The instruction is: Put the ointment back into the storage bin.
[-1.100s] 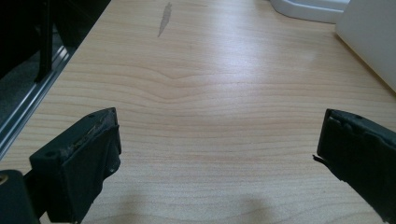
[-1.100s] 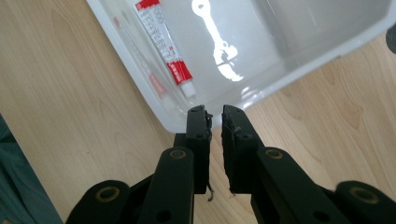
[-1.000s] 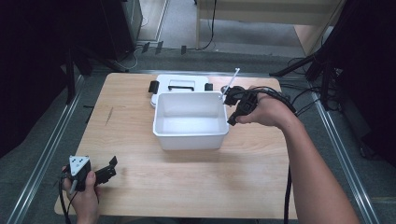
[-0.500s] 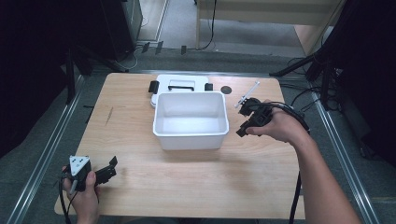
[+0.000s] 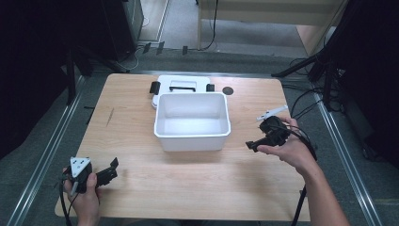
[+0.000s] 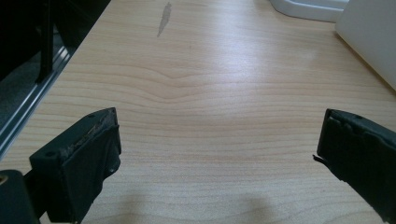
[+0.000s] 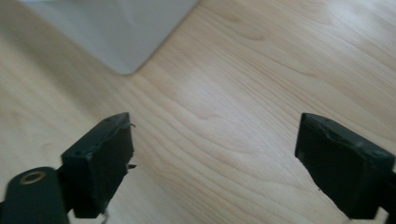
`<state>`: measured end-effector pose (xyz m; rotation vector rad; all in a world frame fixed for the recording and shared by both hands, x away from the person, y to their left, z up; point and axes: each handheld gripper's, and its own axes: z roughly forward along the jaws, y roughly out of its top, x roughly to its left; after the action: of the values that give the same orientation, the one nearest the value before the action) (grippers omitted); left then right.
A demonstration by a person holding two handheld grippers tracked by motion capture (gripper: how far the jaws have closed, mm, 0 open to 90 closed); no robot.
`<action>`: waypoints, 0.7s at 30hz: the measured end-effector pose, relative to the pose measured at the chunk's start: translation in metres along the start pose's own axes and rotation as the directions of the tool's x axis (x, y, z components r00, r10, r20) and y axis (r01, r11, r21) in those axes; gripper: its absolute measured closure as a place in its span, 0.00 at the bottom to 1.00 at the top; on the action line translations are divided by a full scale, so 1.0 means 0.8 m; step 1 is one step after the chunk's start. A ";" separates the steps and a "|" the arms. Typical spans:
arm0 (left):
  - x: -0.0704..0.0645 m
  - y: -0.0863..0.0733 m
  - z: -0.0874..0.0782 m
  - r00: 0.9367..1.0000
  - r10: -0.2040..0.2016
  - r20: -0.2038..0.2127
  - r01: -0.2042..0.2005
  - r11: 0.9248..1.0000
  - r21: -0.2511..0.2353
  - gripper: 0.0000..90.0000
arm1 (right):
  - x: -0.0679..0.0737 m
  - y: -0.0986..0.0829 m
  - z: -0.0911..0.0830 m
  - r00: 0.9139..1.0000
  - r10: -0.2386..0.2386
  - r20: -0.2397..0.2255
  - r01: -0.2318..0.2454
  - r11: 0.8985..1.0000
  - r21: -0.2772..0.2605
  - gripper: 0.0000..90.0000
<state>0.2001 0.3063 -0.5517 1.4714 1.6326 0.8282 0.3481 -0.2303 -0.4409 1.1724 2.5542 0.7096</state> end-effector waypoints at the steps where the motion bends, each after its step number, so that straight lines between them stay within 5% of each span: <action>1: 0.000 0.000 0.000 1.000 -0.001 0.000 0.001 1.000 0.000 0.00 | -0.001 -0.004 0.001 1.000 0.021 0.016 -0.021 1.000 -0.015 0.04; 7: 0.001 0.000 0.000 1.000 -0.003 0.004 0.003 1.000 0.001 0.00 | -0.009 -0.040 0.004 0.982 0.168 0.089 -0.153 0.976 -0.155 0.00; 11: 0.001 0.000 0.000 1.000 -0.003 0.005 0.003 1.000 0.002 0.00 | -0.006 -0.063 0.003 0.973 0.203 0.108 -0.172 0.955 -0.244 0.00; 21: 0.001 0.000 0.000 1.000 -0.003 0.009 0.003 1.000 0.003 0.00 | 0.000 -0.117 0.010 0.957 0.255 0.137 -0.201 0.925 -0.323 0.00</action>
<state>0.2004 0.3068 -0.5519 1.4725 1.6295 0.8170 0.2910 -0.2798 -0.4968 1.3680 2.0896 0.9665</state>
